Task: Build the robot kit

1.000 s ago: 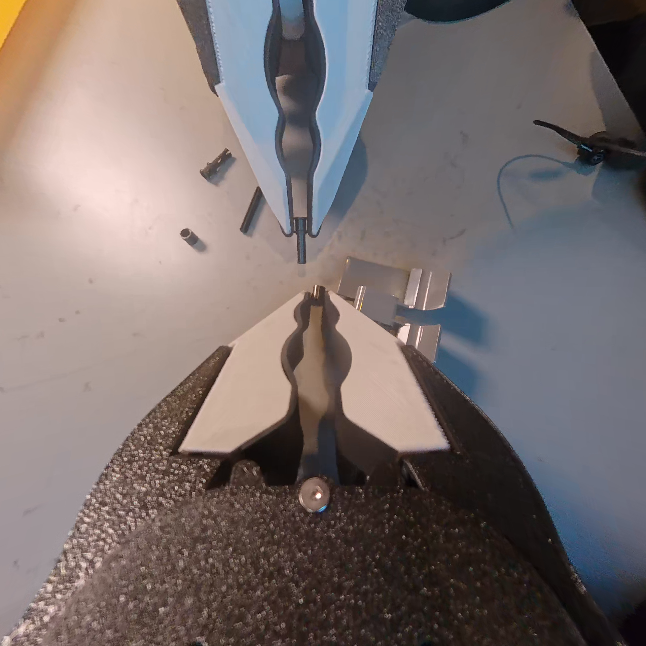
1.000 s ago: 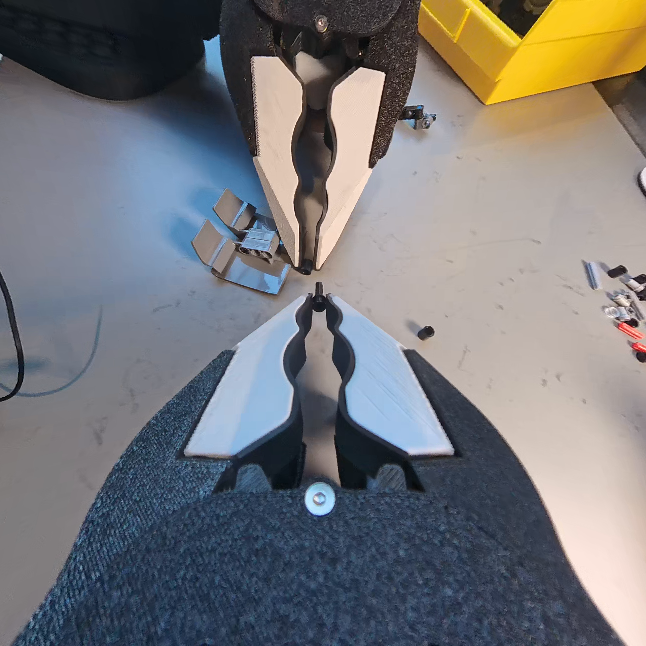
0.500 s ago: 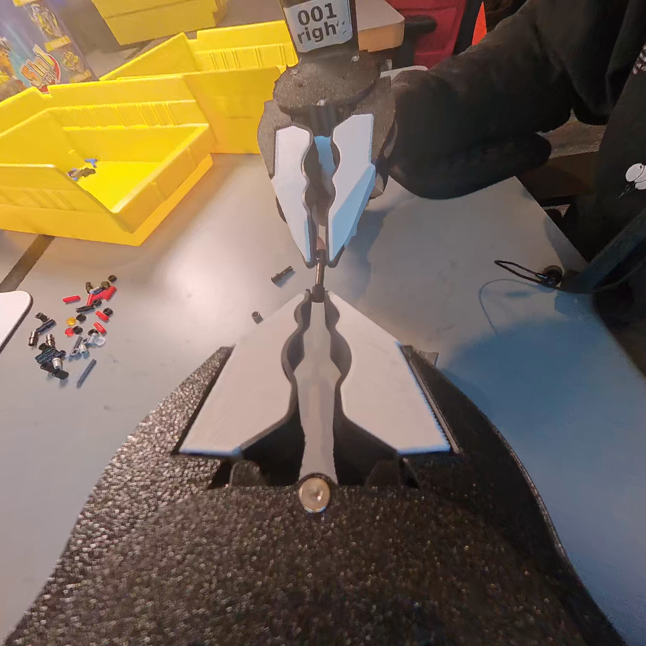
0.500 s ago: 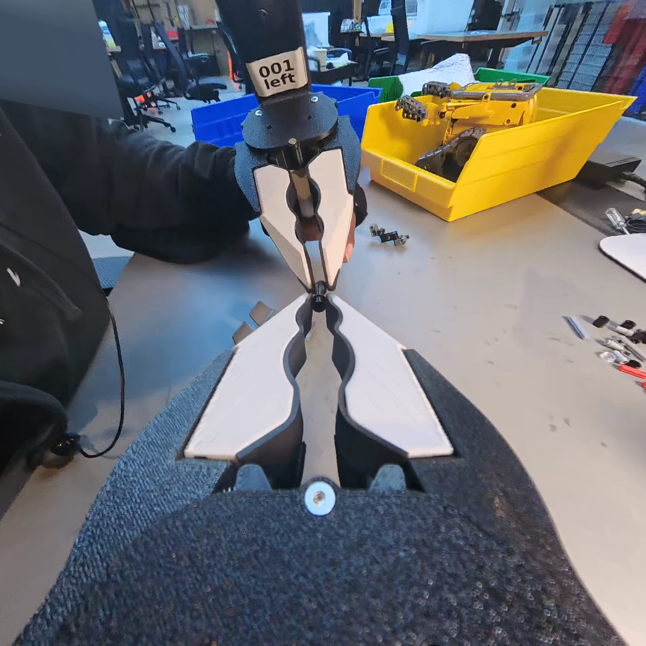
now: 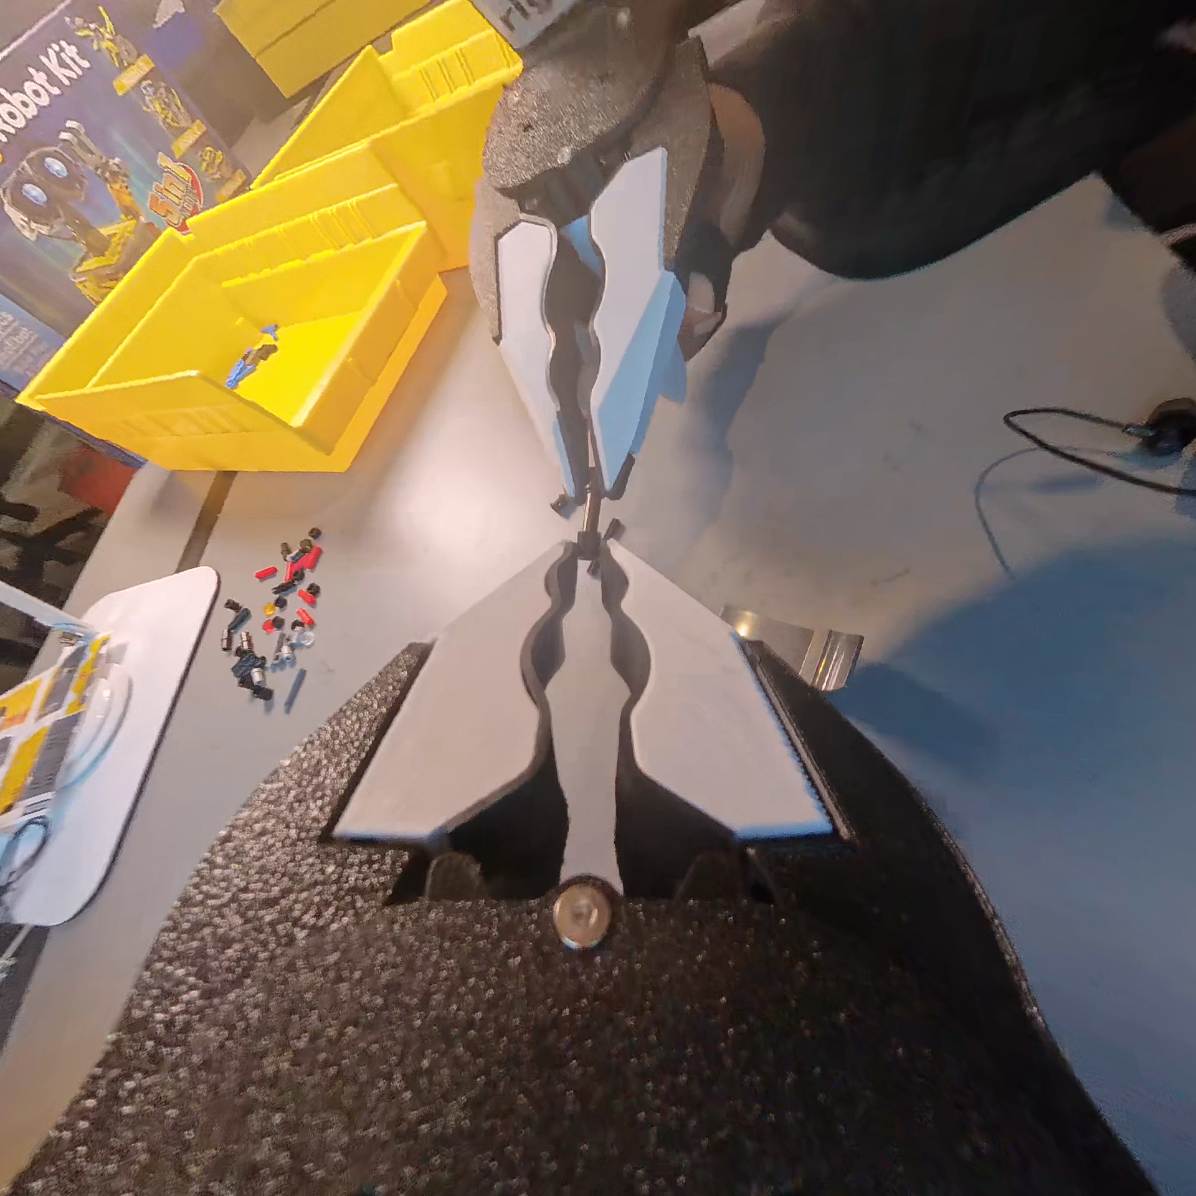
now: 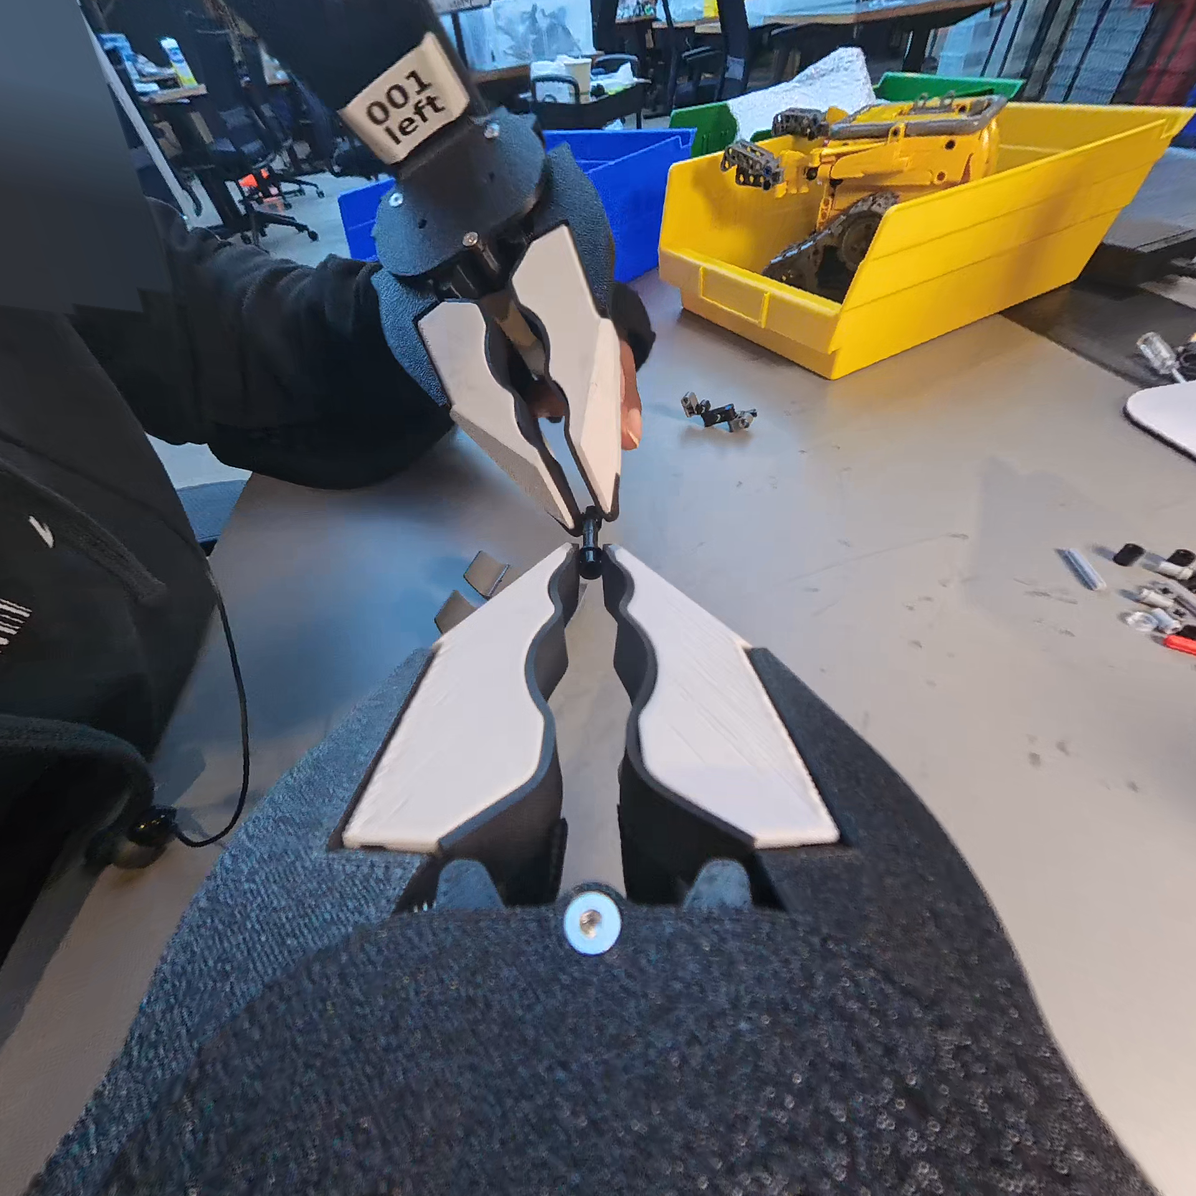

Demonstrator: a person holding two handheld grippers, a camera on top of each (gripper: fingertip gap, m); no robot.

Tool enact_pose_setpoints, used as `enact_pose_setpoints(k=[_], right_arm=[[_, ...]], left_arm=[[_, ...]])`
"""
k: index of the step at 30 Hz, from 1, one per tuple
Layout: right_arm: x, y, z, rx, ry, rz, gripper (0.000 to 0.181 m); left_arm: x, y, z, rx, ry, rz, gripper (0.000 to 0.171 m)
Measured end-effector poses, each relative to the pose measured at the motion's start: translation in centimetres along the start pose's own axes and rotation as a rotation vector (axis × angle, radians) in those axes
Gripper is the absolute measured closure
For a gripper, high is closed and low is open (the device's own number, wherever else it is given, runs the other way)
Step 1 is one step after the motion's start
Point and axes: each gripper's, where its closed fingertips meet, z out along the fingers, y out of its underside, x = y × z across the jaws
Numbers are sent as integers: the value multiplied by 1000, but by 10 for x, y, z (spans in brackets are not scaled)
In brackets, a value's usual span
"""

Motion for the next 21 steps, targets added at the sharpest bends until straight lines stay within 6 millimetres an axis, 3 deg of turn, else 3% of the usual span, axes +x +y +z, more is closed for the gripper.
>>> enact_pose_setpoints(k=[7,13,16,21], right_arm=[[3,20,3,-169,64,-24,176],[2,32,7,-217,44,27,177],[1,33,14,-212,48,53,177],[0,30,15,-238,53,30,176]], left_arm=[[4,15,10,-147,-54,169,166],[2,18,18,-207,-94,155,166],[2,23,21,-280,-106,237,166],[5,23,15,-245,-55,153,166]])
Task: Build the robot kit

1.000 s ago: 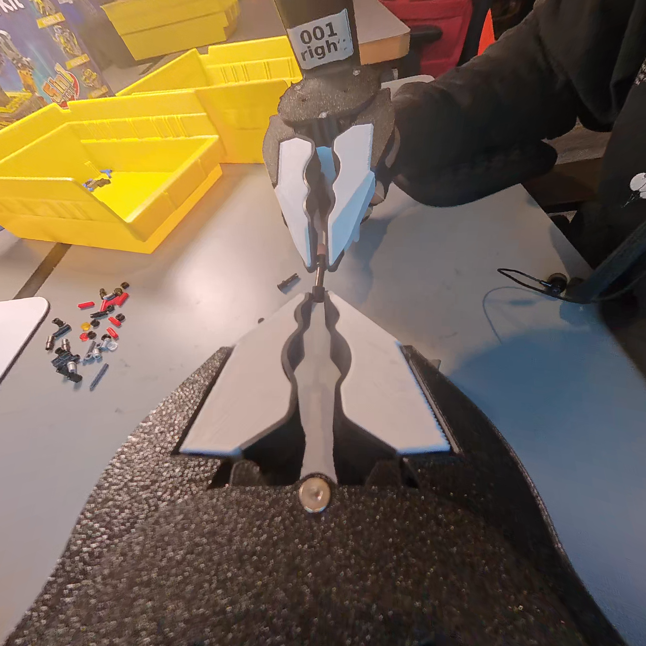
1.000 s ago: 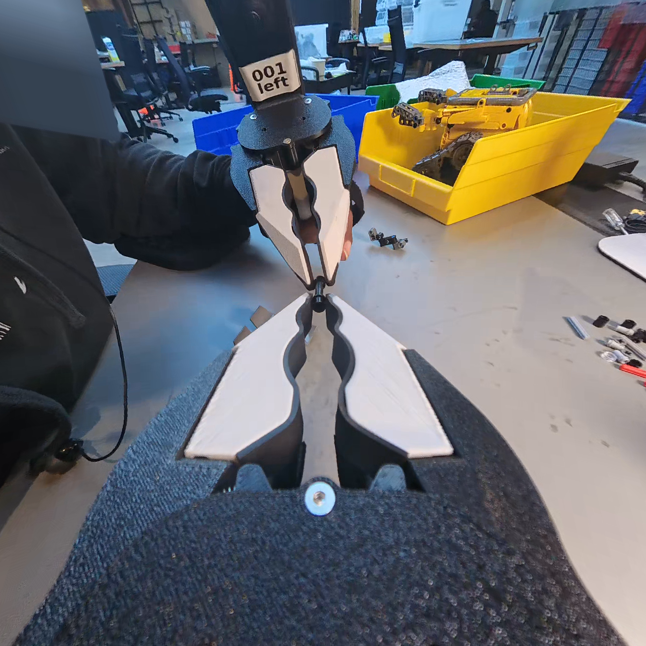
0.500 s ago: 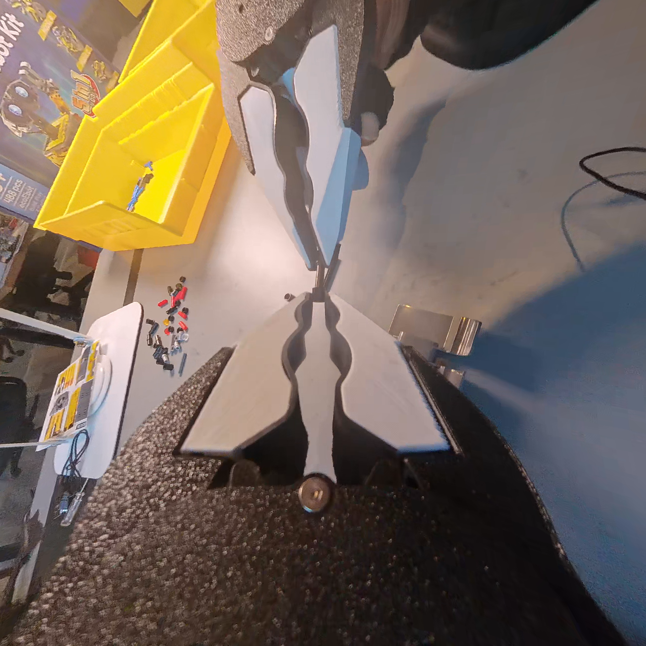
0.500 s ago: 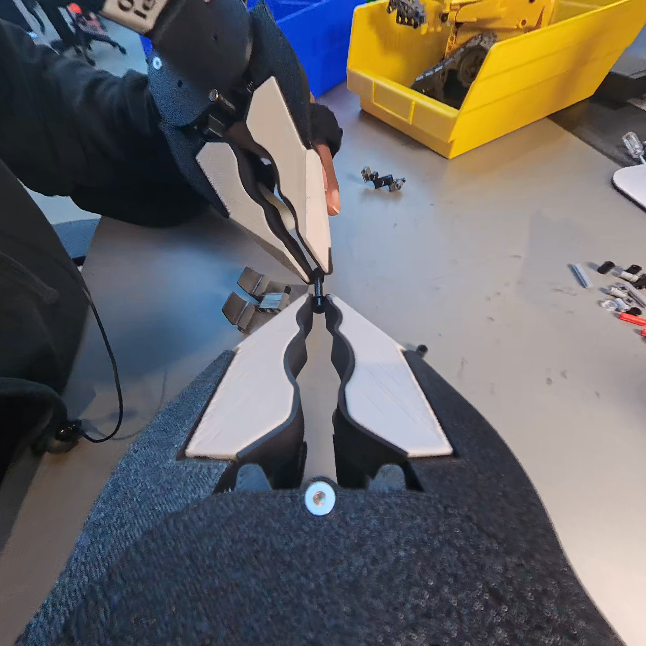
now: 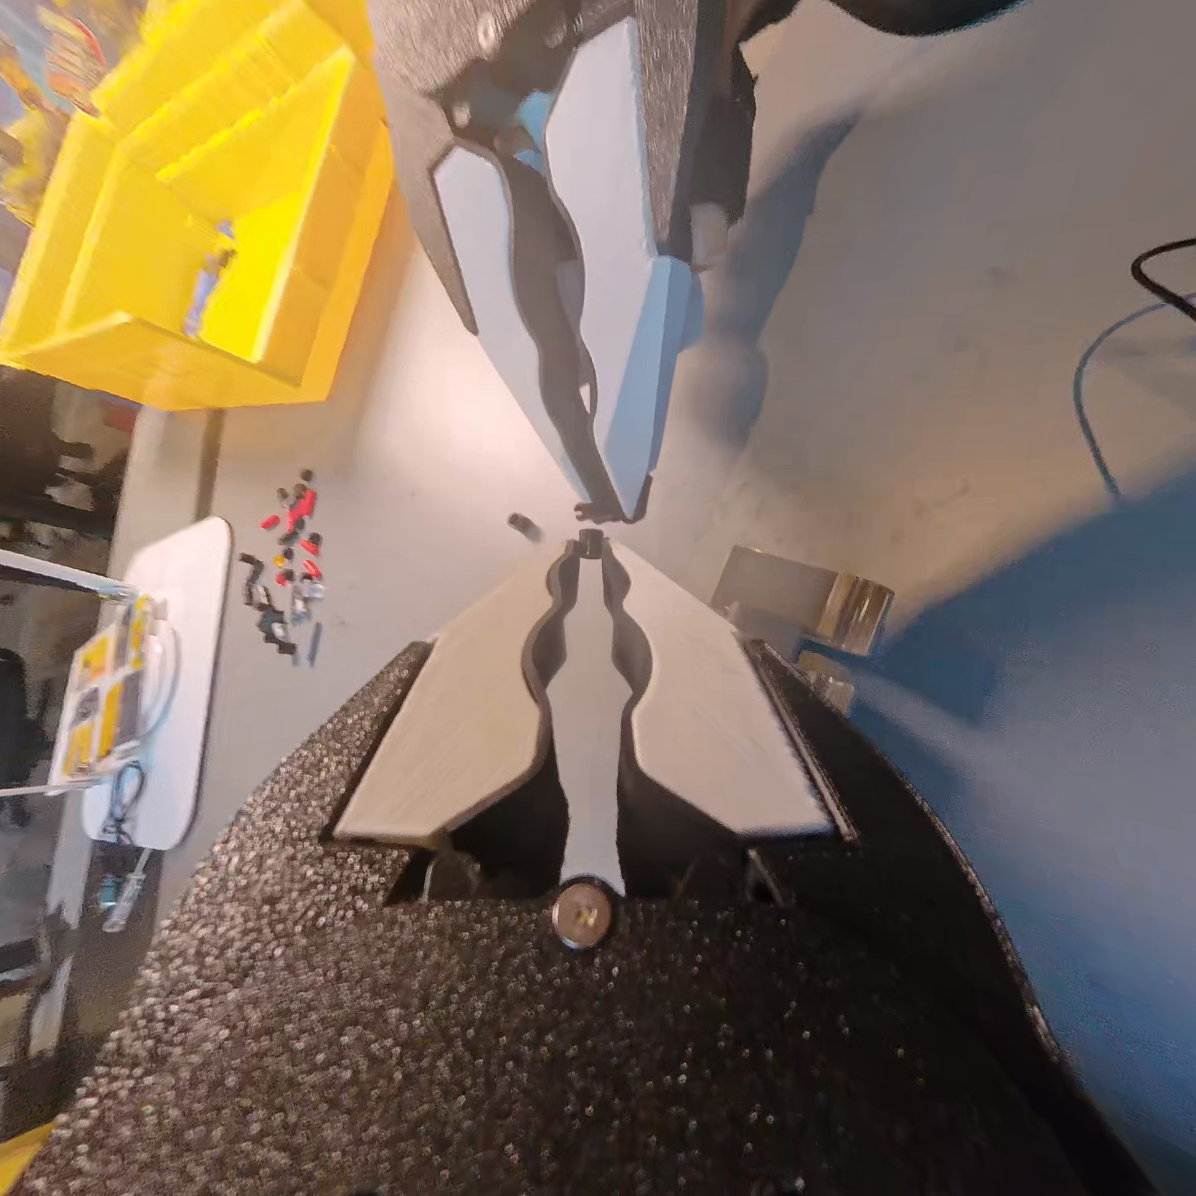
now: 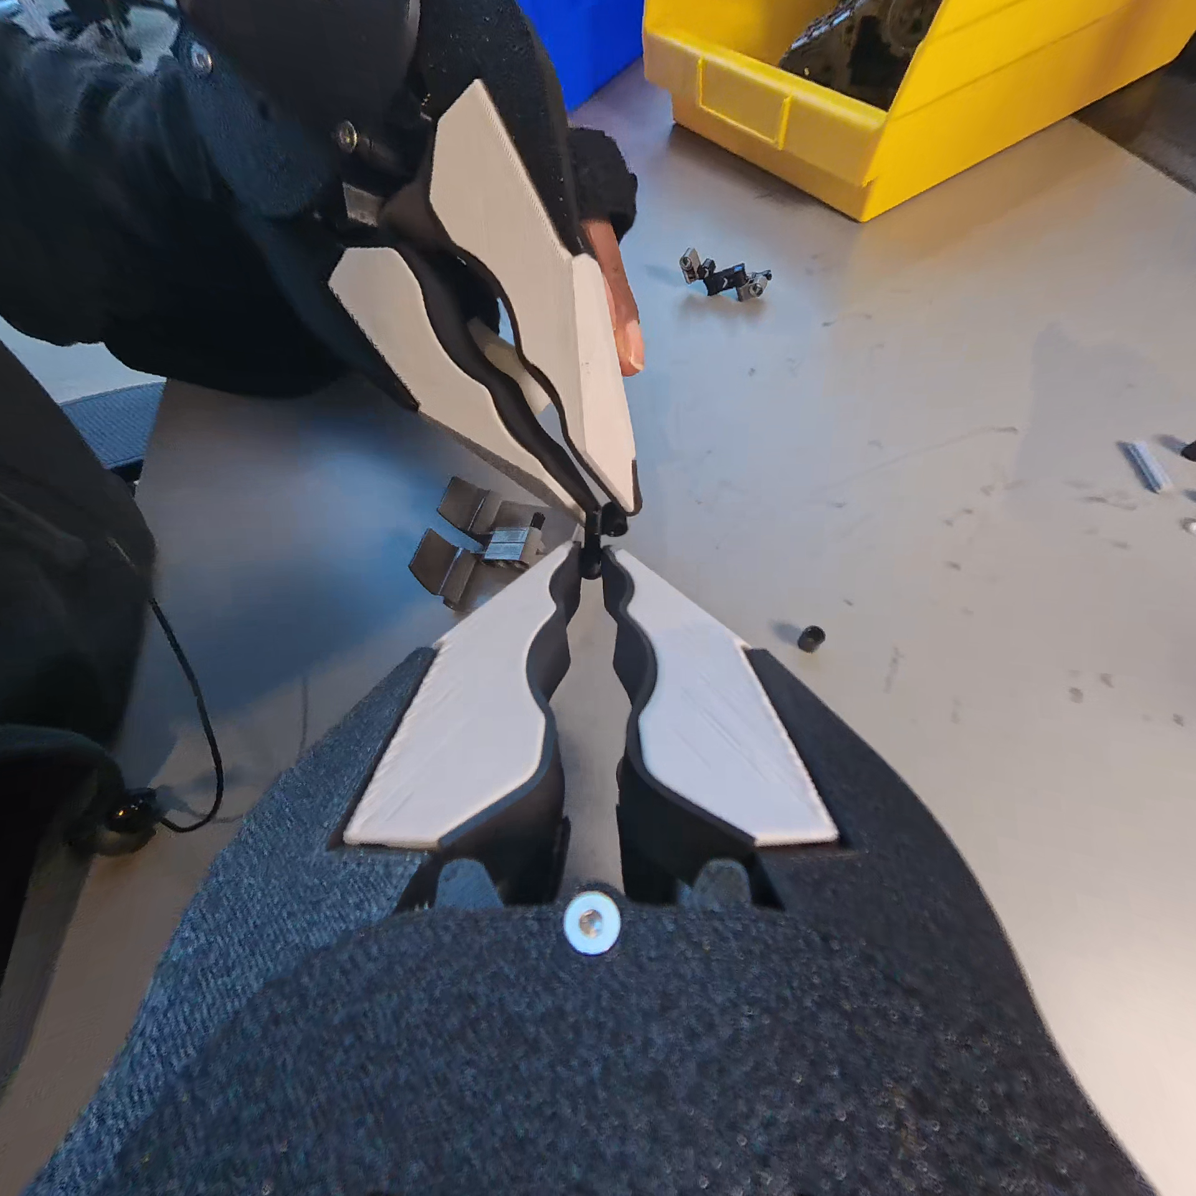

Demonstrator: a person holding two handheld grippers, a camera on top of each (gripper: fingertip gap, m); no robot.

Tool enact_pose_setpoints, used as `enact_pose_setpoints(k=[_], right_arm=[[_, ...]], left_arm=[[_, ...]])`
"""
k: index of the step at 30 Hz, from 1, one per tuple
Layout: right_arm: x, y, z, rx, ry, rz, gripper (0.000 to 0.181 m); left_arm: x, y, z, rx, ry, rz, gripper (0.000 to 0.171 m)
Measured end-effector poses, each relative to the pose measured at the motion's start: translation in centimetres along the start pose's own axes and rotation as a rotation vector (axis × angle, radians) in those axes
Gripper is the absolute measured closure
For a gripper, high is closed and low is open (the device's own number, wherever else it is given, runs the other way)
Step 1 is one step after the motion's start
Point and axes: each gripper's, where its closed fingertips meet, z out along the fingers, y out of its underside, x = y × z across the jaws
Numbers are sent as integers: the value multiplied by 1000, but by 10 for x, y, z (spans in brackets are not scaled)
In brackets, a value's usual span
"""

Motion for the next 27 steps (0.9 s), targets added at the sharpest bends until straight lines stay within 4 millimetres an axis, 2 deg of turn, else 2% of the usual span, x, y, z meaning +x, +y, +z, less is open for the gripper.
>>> enact_pose_setpoints(k=[3,5,11,16,19,22,27], right_arm=[[4,12,3,-41,16,10,176],[13,22,3,-101,80,-49,176],[20,35,8,-195,168,-191,175],[20,34,10,-200,192,-252,175],[16,29,13,-179,194,-273,175],[12,21,12,-143,193,-284,175],[10,2,2,-18,172,-284,175]], left_arm=[[8,14,6,-38,60,-43,165],[14,25,11,-80,113,-97,165],[20,29,13,-33,229,-313,160],[11,8,6,100,257,-457,157],[11,2,8,113,242,-449,157],[11,1,10,101,214,-408,168],[0,-9,-3,210,212,-466,168]])
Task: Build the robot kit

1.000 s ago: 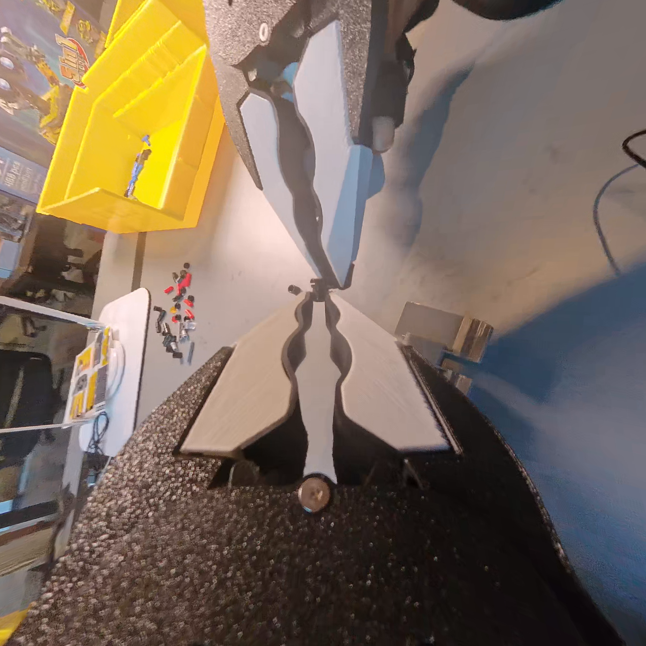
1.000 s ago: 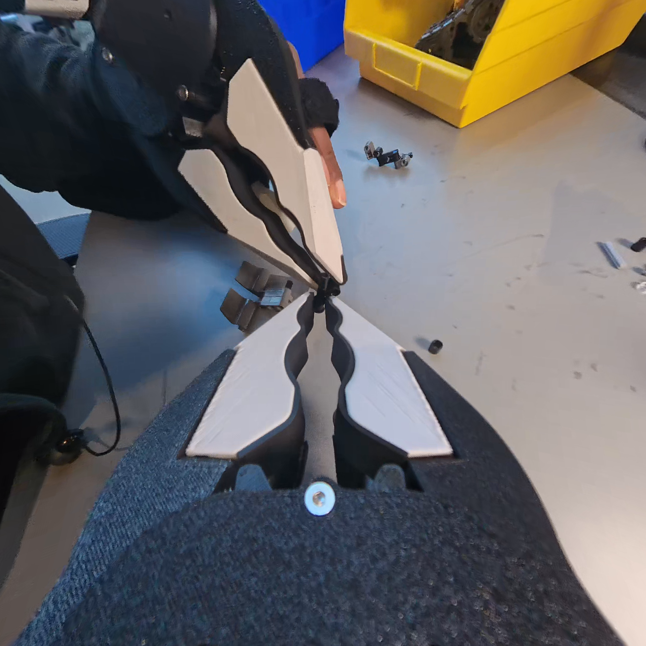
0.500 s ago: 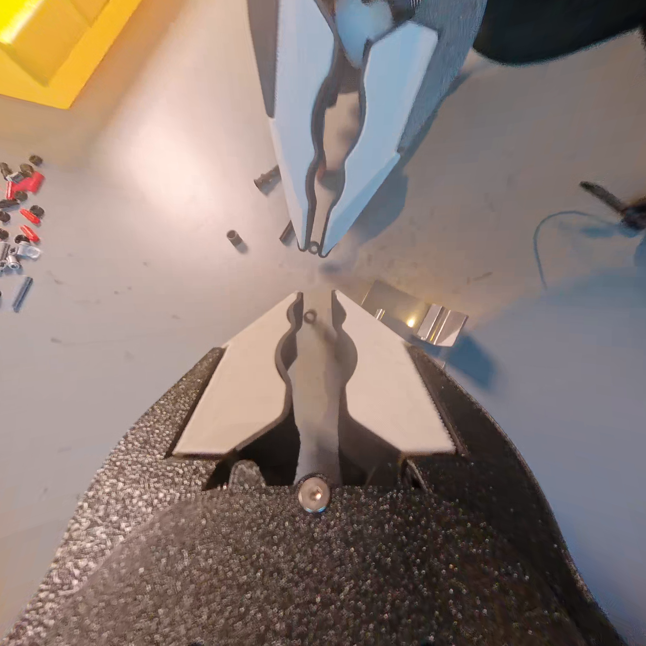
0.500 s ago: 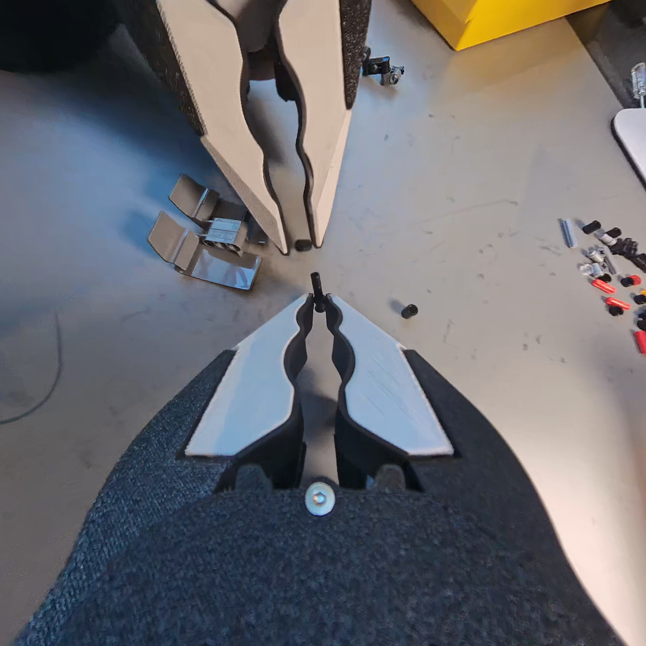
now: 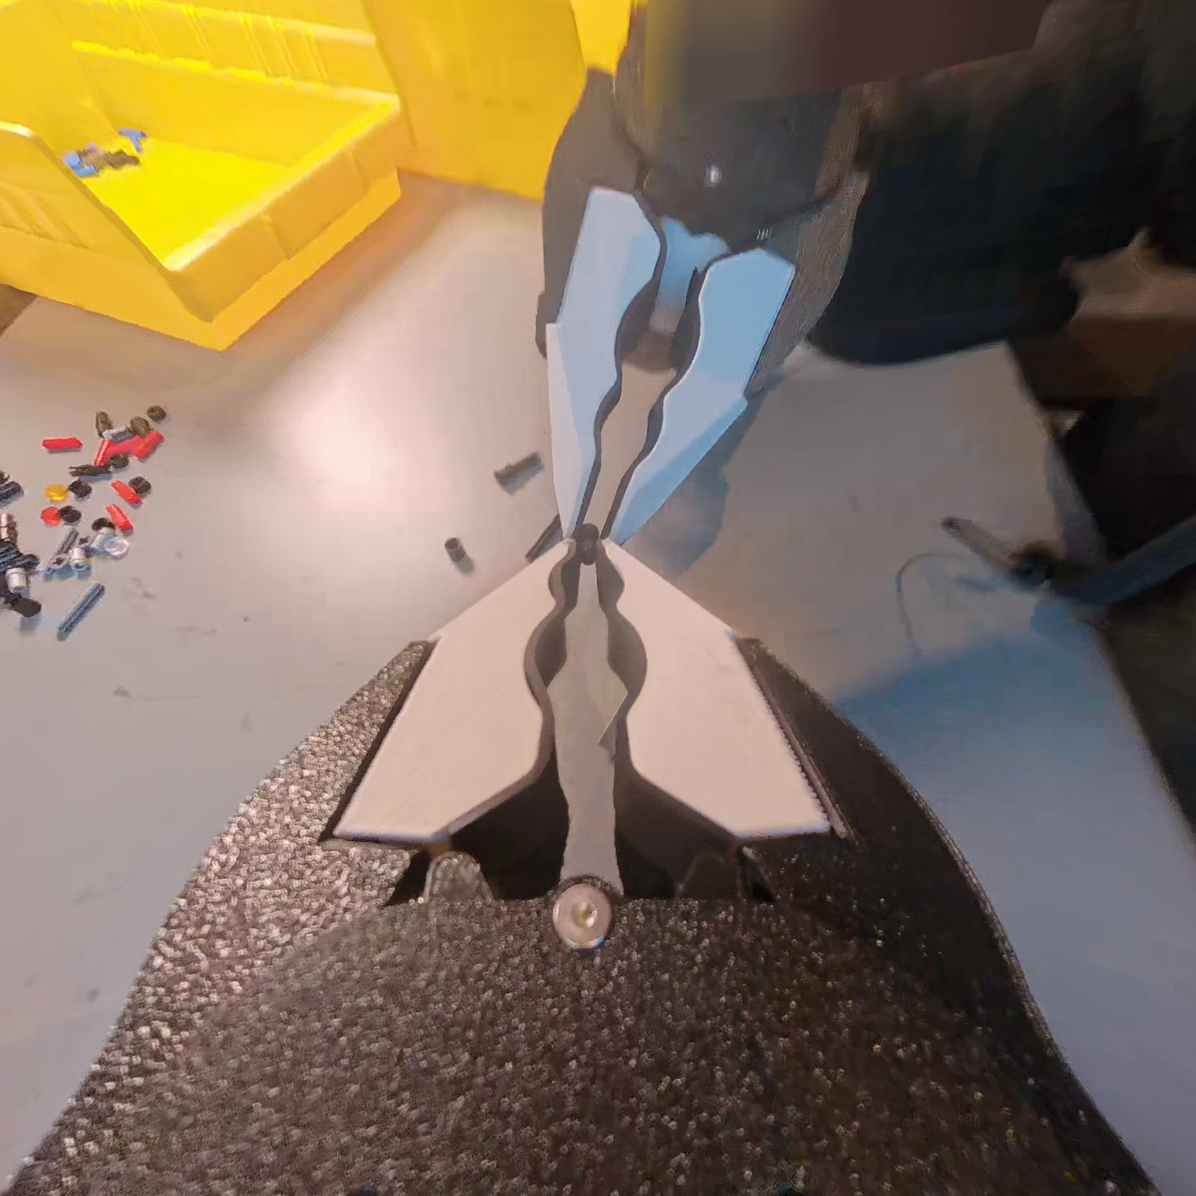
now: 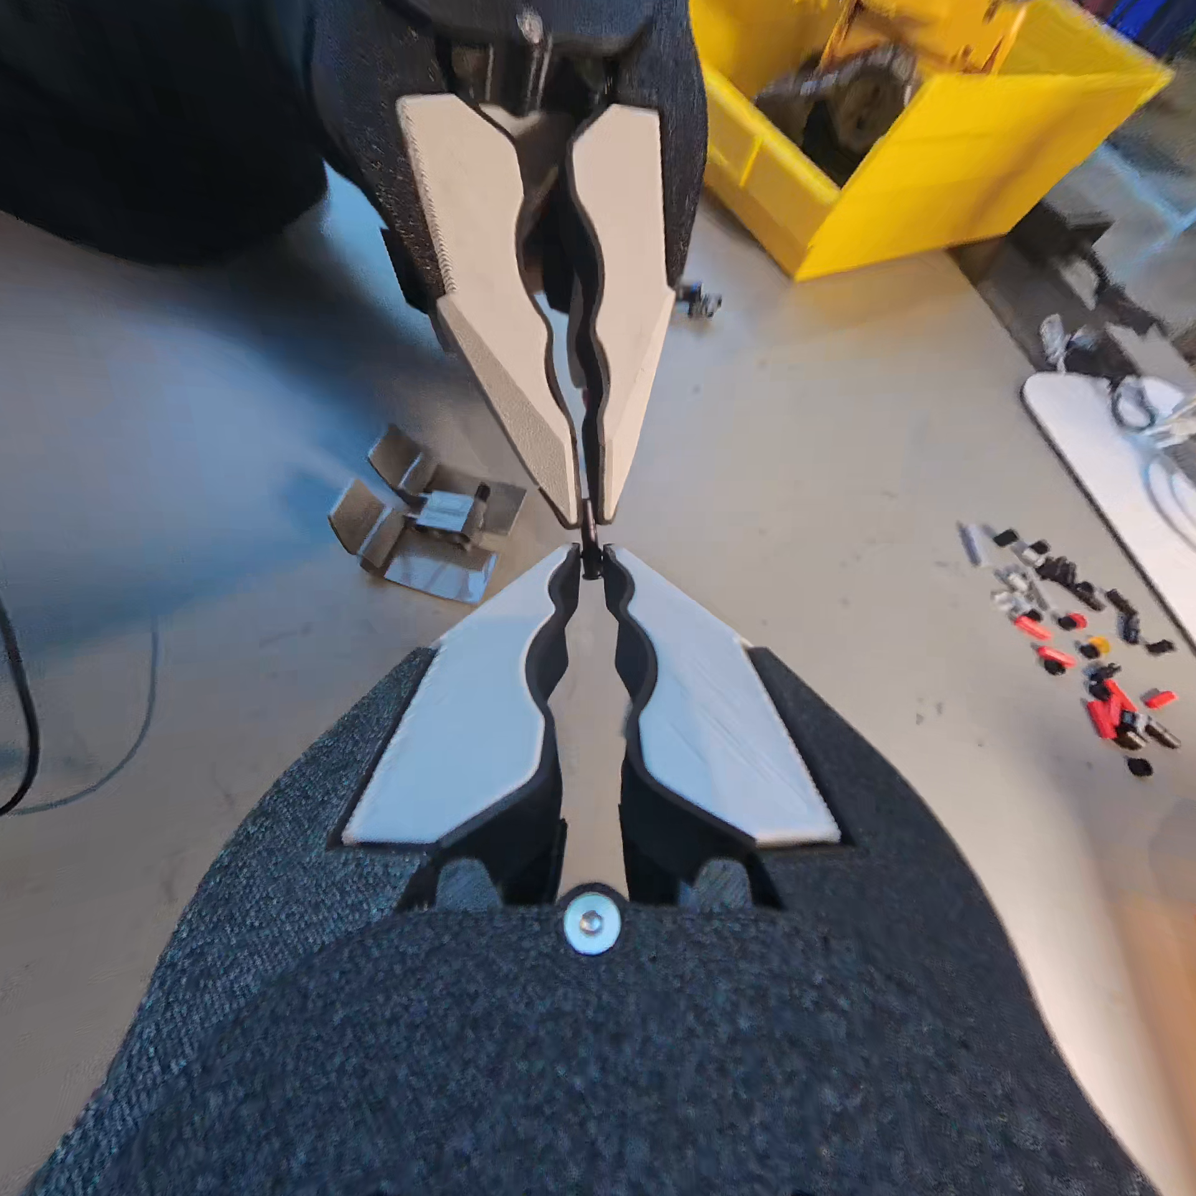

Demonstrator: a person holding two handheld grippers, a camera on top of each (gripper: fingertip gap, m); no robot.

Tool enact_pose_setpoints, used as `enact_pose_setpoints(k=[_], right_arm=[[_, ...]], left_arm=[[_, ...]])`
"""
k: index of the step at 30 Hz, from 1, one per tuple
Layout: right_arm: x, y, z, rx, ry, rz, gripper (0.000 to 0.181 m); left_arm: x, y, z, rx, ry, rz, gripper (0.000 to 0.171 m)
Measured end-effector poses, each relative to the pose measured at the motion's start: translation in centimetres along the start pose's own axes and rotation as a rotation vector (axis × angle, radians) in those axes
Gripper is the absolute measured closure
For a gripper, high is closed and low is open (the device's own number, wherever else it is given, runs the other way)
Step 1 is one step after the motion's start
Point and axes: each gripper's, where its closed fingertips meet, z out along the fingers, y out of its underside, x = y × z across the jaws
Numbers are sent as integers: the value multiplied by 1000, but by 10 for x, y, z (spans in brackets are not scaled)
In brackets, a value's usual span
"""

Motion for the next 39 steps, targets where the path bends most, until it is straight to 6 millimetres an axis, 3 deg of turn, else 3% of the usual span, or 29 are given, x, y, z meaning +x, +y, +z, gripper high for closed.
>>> enact_pose_setpoints(k=[4,7,13,23,26,28,30,33,39], right_arm=[[4,-46,-28,311,-45,64,175],[1,-66,-43,442,-52,53,173],[-2,-74,-49,492,-43,28,170],[1,-77,-52,499,-18,22,174],[7,-69,-47,448,4,38,175],[15,-59,-44,398,31,63,175],[25,-48,-41,346,72,66,175],[33,-35,-35,282,101,81,175],[34,-26,-31,234,106,77,174]], left_arm=[[6,-44,-28,317,180,-196,168],[12,-61,-39,439,275,-261,168],[15,-70,-45,508,328,-303,168],[14,-69,-42,504,326,-320,168],[1,-53,-37,388,230,-313,161],[-24,-22,-35,197,34,-287,158],[-40,15,-35,-30,-103,-298,143],[-39,43,-28,-197,-159,-361,143],[-31,66,-13,-372,-221,-264,144]])
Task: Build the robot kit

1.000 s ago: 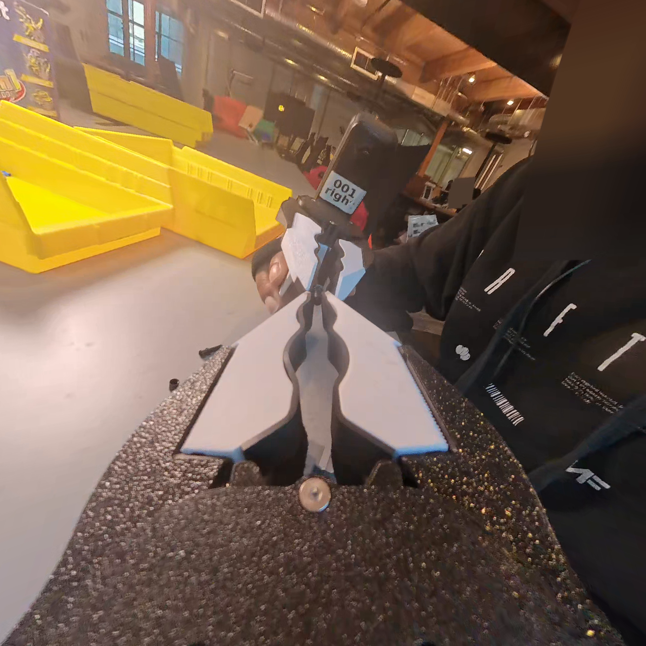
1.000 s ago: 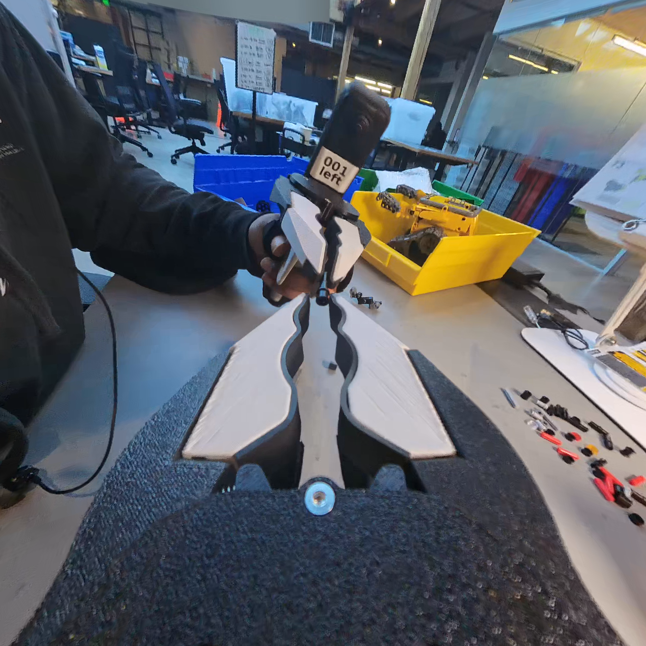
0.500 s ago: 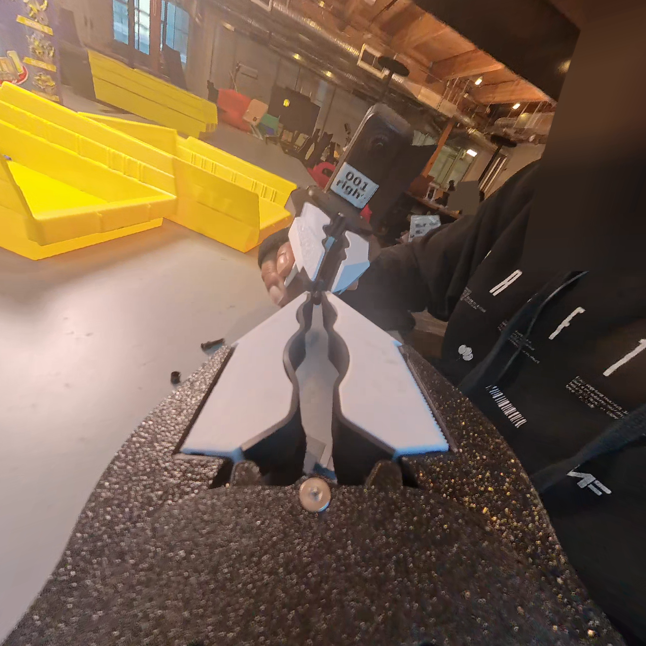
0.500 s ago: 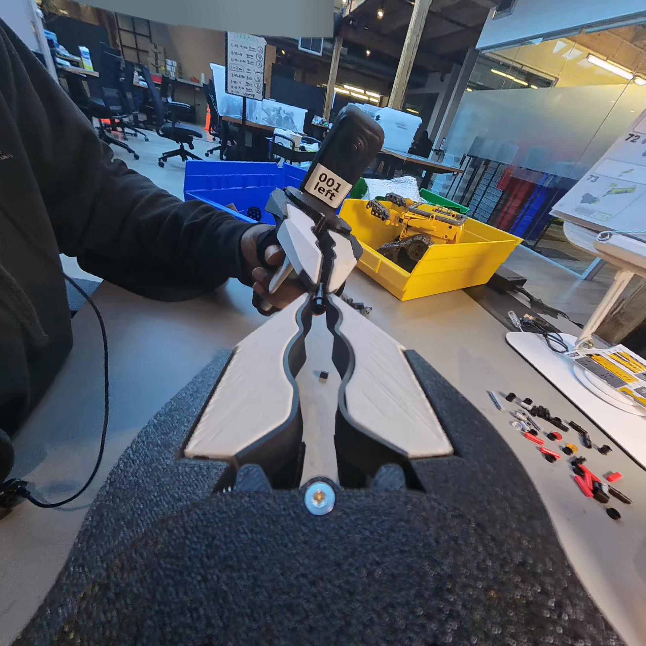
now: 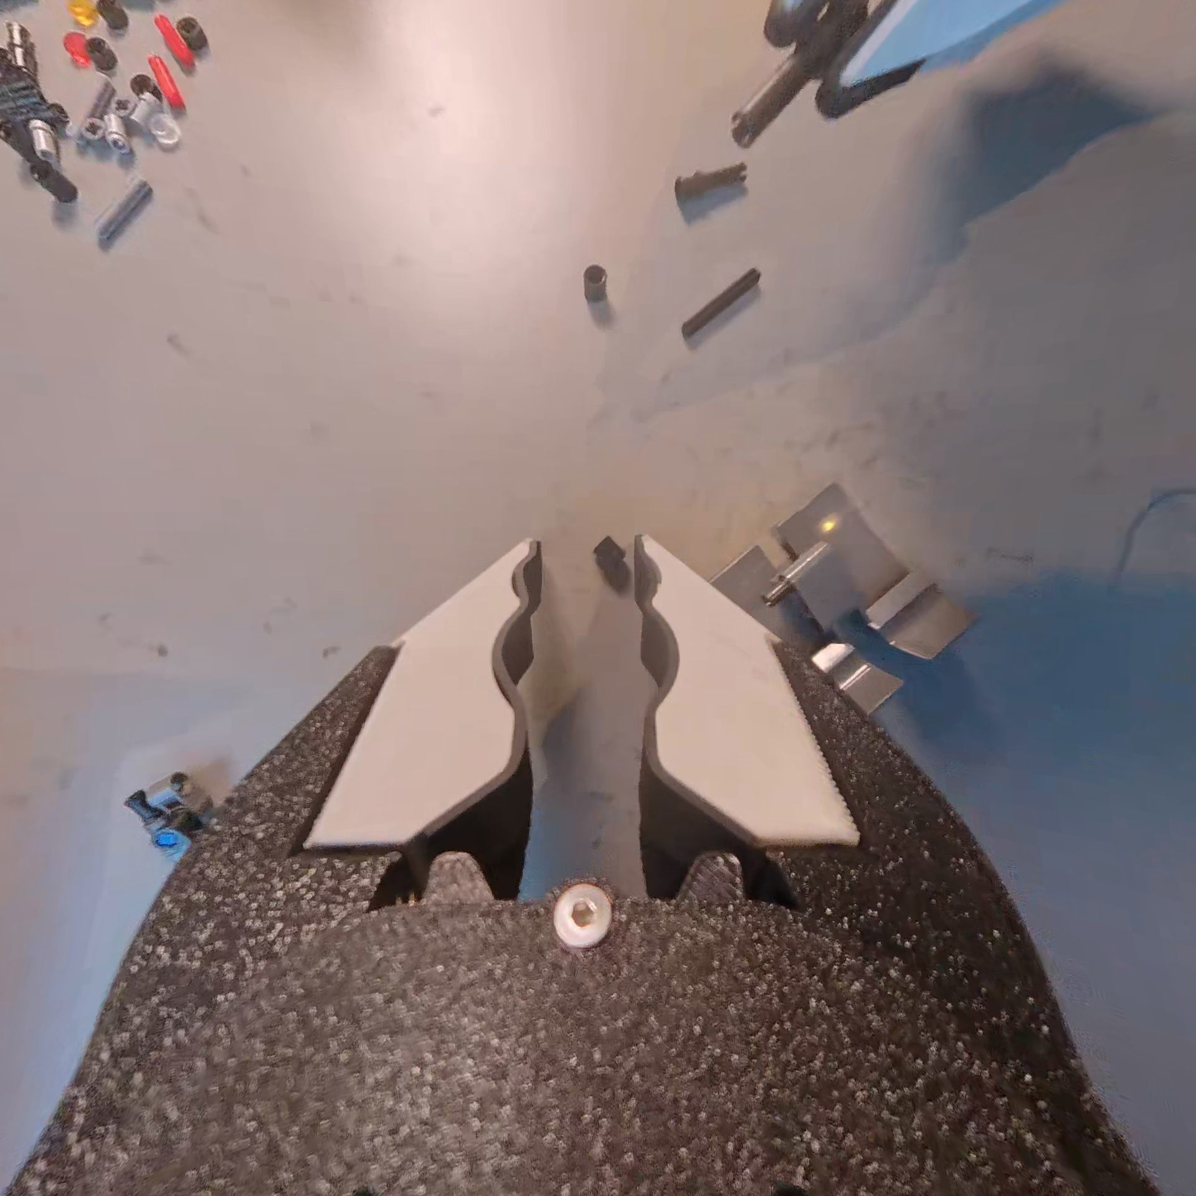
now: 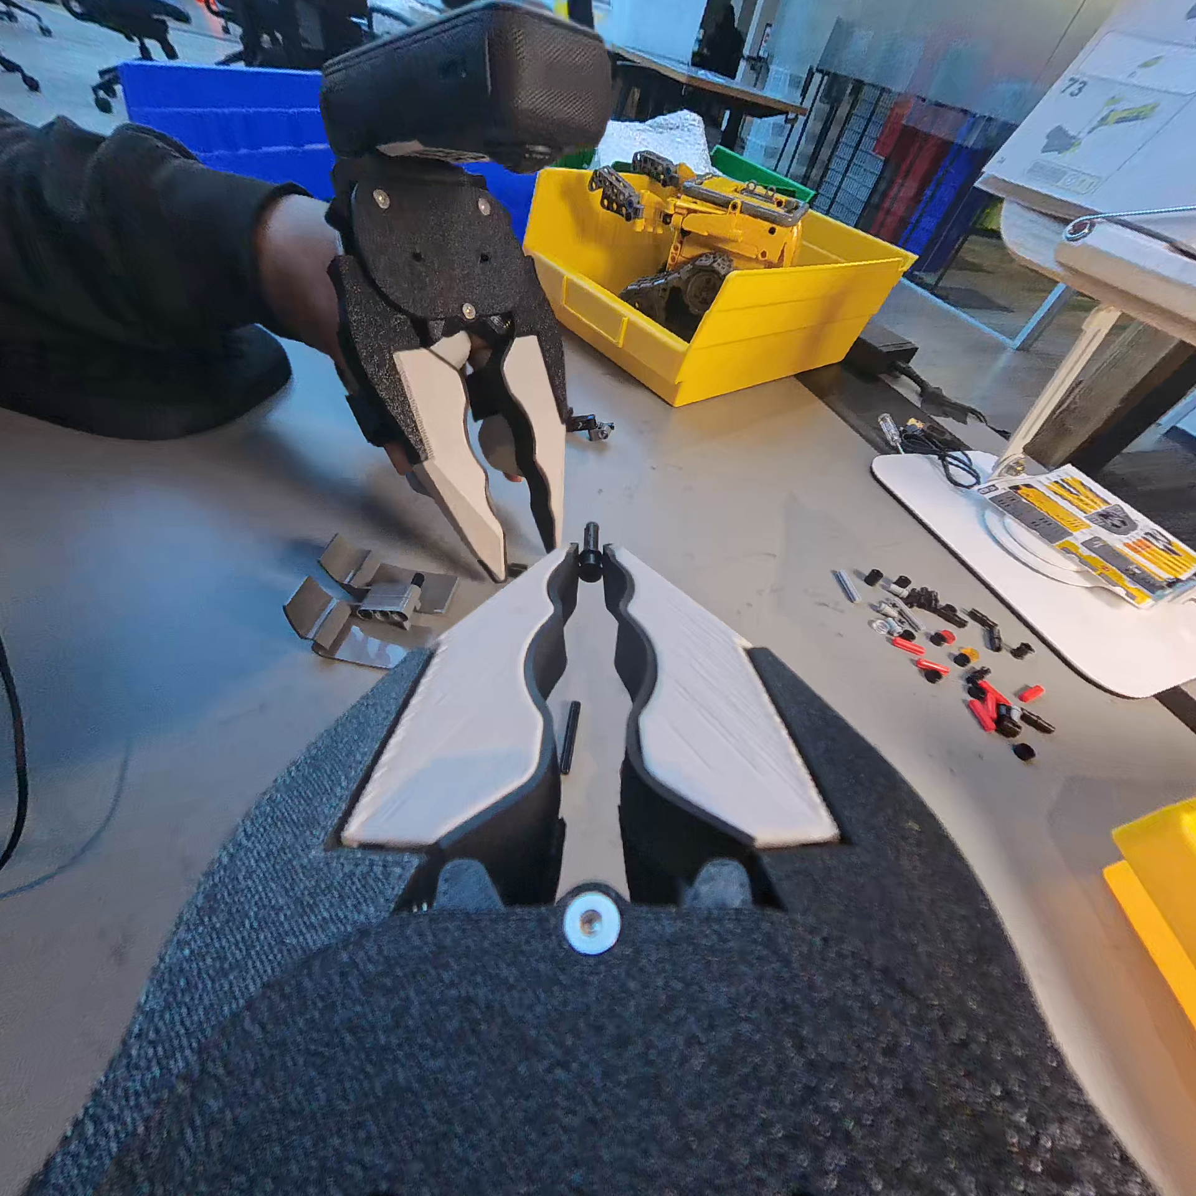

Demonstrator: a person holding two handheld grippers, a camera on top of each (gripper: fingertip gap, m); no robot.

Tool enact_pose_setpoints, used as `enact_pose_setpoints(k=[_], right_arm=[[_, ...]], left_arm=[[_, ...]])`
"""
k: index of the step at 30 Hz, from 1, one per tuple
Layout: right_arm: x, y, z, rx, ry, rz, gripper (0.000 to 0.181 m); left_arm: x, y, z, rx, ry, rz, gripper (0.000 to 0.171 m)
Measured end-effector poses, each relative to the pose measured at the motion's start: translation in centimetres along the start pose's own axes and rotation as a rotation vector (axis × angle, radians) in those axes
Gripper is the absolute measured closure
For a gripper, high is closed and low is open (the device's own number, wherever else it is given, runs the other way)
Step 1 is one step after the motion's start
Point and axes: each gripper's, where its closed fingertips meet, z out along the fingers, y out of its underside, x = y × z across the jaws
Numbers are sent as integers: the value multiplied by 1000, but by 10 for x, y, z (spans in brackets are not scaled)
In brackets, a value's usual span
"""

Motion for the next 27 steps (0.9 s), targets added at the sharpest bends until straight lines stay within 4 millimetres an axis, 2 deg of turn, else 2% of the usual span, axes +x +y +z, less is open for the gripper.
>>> enact_pose_setpoints(k=[6,15,24,27], right_arm=[[1,3,-1,-13,-7,3,174],[-6,10,2,-42,-49,-2,174],[-12,16,5,-70,-76,-5,174],[-17,22,7,-94,-104,-6,174]], left_arm=[[-6,5,1,-24,-35,48,155],[-8,4,2,4,-18,83,160],[-6,1,5,26,-14,123,165],[3,-8,4,104,29,224,166]])
